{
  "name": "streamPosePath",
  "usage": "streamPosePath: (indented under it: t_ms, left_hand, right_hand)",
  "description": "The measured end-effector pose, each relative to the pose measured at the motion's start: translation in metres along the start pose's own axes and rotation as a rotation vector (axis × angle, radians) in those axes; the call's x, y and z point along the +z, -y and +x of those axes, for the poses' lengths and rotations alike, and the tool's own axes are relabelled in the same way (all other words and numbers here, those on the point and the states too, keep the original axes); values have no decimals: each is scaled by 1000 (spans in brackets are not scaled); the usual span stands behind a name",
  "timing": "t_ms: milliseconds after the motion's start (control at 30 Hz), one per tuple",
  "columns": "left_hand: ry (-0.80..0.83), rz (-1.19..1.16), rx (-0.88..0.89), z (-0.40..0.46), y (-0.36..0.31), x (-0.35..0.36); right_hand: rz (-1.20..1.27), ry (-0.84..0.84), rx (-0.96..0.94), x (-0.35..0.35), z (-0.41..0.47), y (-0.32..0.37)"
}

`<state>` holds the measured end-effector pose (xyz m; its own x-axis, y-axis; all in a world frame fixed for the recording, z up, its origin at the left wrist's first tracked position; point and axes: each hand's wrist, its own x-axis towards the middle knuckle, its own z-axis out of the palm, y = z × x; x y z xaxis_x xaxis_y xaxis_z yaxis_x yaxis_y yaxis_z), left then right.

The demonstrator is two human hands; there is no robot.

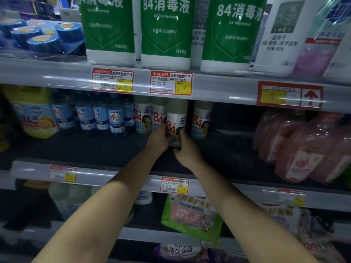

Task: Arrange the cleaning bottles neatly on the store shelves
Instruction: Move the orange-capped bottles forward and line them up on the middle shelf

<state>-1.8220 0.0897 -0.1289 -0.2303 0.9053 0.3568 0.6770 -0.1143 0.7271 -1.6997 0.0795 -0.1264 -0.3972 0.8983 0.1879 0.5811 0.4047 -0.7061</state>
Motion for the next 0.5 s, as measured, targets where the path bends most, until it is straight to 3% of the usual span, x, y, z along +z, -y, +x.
streamPosePath:
  t_ms: [500]
  left_hand:
    - [26,-17,-11,-3,-4,-4]
  right_hand:
    - [8,-22,16,2,1,1]
